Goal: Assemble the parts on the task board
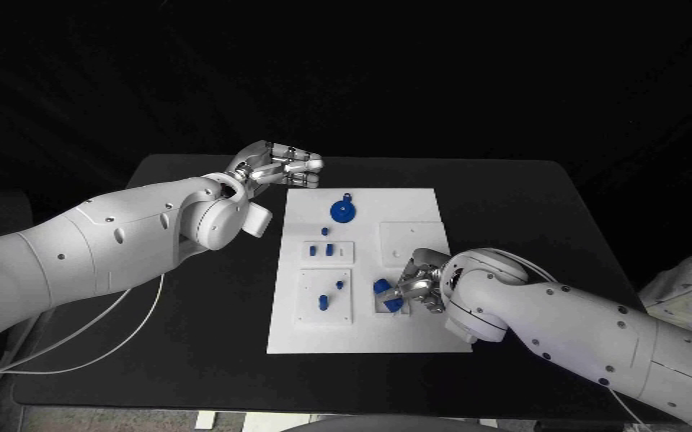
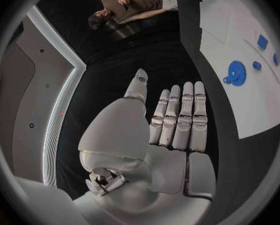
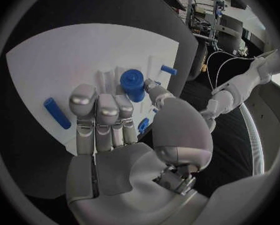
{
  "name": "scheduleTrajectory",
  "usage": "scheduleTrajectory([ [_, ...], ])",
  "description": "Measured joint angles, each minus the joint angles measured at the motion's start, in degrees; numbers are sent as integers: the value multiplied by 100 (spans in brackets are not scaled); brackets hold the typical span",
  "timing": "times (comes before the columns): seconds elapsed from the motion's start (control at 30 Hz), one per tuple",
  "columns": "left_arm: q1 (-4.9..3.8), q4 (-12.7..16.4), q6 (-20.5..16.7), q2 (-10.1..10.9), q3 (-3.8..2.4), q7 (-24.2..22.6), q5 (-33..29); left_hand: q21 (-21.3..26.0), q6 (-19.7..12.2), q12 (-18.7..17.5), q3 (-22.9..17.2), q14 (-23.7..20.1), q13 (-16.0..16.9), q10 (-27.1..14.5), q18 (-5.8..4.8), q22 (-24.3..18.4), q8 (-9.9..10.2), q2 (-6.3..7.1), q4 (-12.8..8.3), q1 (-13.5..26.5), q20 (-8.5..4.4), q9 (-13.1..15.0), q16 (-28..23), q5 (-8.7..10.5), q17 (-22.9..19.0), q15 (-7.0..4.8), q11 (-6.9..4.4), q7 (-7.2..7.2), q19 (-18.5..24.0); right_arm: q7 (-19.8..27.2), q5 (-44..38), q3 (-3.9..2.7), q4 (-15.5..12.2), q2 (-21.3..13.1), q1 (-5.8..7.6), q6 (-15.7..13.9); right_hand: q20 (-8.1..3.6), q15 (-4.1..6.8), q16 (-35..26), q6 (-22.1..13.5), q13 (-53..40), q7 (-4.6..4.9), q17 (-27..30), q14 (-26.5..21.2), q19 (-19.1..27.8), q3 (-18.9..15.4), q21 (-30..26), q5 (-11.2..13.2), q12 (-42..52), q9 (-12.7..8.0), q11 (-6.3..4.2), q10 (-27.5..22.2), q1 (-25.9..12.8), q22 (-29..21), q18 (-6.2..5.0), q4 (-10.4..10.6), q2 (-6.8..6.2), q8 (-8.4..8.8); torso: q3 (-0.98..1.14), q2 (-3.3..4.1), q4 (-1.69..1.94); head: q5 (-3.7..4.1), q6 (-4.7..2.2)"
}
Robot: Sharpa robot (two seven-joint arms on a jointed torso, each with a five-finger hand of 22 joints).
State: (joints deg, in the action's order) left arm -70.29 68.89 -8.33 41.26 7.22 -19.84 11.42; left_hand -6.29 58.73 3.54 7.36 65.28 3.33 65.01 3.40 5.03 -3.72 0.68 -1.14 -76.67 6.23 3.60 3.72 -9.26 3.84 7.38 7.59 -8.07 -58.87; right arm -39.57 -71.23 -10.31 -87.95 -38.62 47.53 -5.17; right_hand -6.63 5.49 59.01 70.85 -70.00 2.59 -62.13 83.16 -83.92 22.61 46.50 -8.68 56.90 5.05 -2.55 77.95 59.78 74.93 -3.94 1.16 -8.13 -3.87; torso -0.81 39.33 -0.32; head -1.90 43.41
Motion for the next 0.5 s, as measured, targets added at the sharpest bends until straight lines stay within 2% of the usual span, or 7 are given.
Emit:
scheduleTrajectory([
  [0.07,0,1,1,1,0,2,0,0,0,0,0,0,0,0,0,0,0,0,0,0,0,0,0,0,0,0,0,0,0,0,-12,5,21,8,0,10,0,12,0,58,12,-40,0,-12,0,-16,0,348,-18,-8,-7,7,-63,0,0,188,-63,1,0,0,-1,-2,8],
  [0.17,0,1,2,4,0,6,1,0,0,0,0,0,0,0,0,0,0,0,0,0,0,0,0,0,0,0,0,0,0,-3,-20,28,48,23,-12,27,0,12,0,86,19,-47,0,-12,0,-89,0,556,-18,29,21,-24,-195,0,0,467,-194,-18,1,1,-1,-6,14],
  [0.27,0,1,3,5,0,9,1,0,0,0,0,0,0,0,0,1,0,0,0,0,0,0,0,0,0,0,0,0,0,-7,-26,28,60,32,-17,30,-2,12,-22,66,20,-27,-2,-13,-1,-263,-22,579,-41,15,21,-25,-301,0,0,735,-311,1,0,0,-1,-11,15],
  [0.3,0,1,3,5,0,11,1,0,0,0,0,0,0,0,0,1,0,0,0,0,0,0,0,0,0,0,0,0,0,-8,-30,28,62,34,-17,30,-10,12,-22,66,20,-27,-6,-12,-10,-407,-22,579,-41,9,21,-25,-251,0,1,933,-357,1,0,0,-1,-12,16],
  [0.37,0,1,3,7,0,13,2,0,0,0,0,0,0,0,0,1,0,0,0,0,0,0,0,0,0,0,0,0,0,-9,-33,29,64,36,-17,30,-23,12,-22,66,20,-27,-22,-12,-23,-664,-23,579,-63,9,21,-25,-172,-1,1,1190,-401,1,1,-1,-1,-12,16],
  [0.47,0,1,4,8,0,18,2,0,0,0,-20,-20,0,-21,0,-8,0,0,19,0,0,0,0,0,0,20,21,0,0,-9,-37,30,62,36,-16,31,-23,12,-44,66,20,-28,-36,-12,-23,-953,-23,579,-63,9,21,-25,-92,-1,1,1479,-409,1,2,-2,-2,-13,17],
  [0.5,0,1,4,9,0,19,2,0,0,0,-20,-20,0,-21,0,-8,0,0,19,0,0,0,0,0,0,20,21,0,0,-9,-39,31,58,34,-16,32,-23,12,-44,66,20,-28,-41,-12,-23,-1005,-23,579,-63,5,21,-25,-94,-1,0,1512,-409,2,3,-2,-3,-13,17],
])
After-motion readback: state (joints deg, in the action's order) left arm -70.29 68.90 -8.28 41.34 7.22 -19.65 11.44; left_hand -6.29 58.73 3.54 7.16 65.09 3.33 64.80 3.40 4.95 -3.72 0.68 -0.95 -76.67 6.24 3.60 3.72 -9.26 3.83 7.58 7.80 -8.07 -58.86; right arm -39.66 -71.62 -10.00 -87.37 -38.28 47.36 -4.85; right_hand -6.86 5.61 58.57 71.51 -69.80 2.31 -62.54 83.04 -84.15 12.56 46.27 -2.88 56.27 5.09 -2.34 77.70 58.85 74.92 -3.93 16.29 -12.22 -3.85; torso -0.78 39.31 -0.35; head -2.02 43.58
